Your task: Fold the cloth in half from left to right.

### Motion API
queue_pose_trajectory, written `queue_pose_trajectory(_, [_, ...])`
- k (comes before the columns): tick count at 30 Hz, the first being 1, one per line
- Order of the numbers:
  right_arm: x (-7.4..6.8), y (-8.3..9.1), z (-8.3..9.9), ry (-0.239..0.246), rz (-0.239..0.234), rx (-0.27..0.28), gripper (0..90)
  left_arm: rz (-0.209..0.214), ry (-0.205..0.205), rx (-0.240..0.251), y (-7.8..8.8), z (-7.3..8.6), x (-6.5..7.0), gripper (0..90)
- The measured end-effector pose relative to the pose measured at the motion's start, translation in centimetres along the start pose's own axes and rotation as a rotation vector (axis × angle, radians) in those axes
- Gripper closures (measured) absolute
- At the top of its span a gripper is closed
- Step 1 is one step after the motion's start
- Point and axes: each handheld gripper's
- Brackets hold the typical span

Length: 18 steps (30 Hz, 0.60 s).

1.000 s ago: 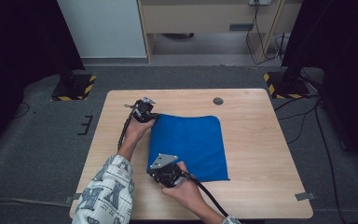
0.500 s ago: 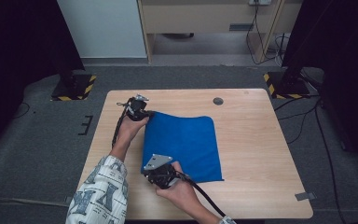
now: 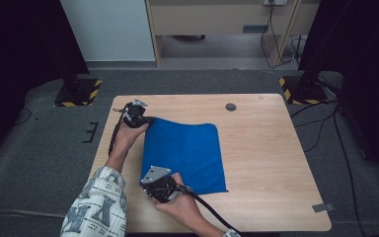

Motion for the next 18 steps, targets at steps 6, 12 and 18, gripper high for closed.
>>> queue_pose_trajectory(6, [-0.9, -0.2, -1.0, 0.001, -0.006, 0.025, 88.8, -0.008, 0.016, 0.008, 1.3, 0.9, -1.3, 87.4])
queue_pose_trajectory(12, [-1.9, -0.5, -2.3, 0.000, -0.017, 0.052, 88.7, -0.014, 0.021, 0.007, 2.2, 1.7, -2.2, 87.3])
queue_pose_trajectory(18, [-2.3, -0.3, -2.9, -0.007, -0.033, 0.073, 88.7, -0.006, 0.032, 0.000, 3.2, 1.5, -1.5, 87.3])
Point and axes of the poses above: each handheld gripper's, and its own axes: y roughly backward along the jaws, z roughly out of its underside, x roughly to its right, and after that the axes turned 15 degrees about -x, right-handed
